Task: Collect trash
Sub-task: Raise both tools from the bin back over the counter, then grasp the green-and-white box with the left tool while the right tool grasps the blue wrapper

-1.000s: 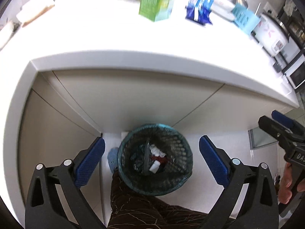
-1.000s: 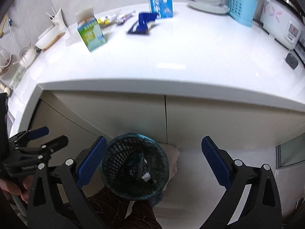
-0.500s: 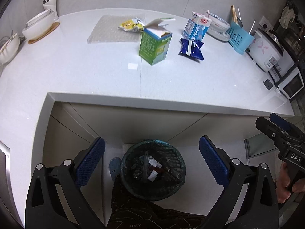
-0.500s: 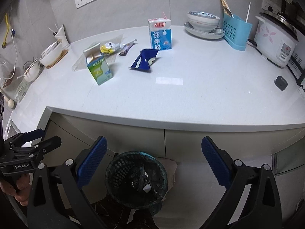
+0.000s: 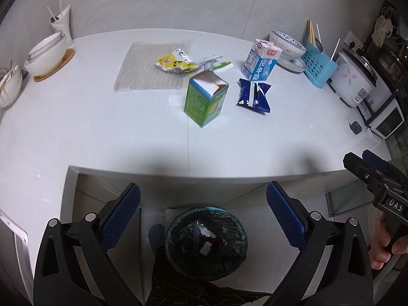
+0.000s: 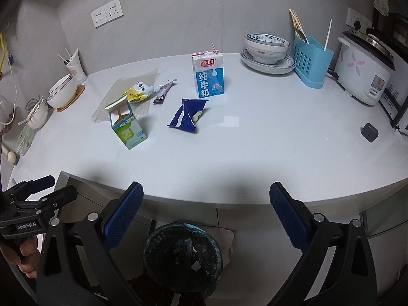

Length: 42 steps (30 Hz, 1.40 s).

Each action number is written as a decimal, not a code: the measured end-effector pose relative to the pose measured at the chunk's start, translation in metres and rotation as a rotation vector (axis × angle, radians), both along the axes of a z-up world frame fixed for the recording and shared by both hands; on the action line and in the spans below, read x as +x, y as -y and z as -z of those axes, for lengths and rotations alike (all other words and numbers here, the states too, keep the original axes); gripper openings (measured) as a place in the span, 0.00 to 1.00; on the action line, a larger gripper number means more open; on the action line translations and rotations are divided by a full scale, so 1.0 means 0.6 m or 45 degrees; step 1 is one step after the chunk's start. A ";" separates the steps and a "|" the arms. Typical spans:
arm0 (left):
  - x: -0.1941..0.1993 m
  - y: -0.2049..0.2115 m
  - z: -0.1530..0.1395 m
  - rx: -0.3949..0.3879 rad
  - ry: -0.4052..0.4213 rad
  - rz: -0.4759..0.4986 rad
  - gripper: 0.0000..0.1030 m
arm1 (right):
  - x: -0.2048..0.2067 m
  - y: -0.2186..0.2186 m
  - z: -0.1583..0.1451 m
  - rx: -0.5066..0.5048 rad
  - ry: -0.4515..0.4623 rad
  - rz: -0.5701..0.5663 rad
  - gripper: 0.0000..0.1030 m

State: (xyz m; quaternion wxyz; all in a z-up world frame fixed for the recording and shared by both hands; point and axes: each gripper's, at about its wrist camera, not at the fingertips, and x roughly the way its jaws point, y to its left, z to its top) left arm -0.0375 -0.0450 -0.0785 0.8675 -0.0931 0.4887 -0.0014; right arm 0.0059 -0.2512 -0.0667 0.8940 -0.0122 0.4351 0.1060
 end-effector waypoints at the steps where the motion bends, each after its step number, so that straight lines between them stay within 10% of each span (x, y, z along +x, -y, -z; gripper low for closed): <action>1: 0.007 -0.001 -0.003 0.005 0.004 0.005 0.94 | 0.006 -0.001 -0.004 0.000 0.003 0.006 0.92; 15: 0.129 -0.028 -0.006 0.023 0.016 0.061 0.94 | 0.111 -0.040 -0.033 -0.022 0.000 0.049 0.92; 37: 0.263 -0.026 0.092 0.055 -0.041 0.236 0.93 | 0.298 -0.109 0.059 -0.049 -0.254 0.126 0.92; 42: 0.277 -0.022 0.099 0.055 -0.038 0.263 0.80 | 0.337 -0.124 0.086 -0.051 -0.318 0.152 0.87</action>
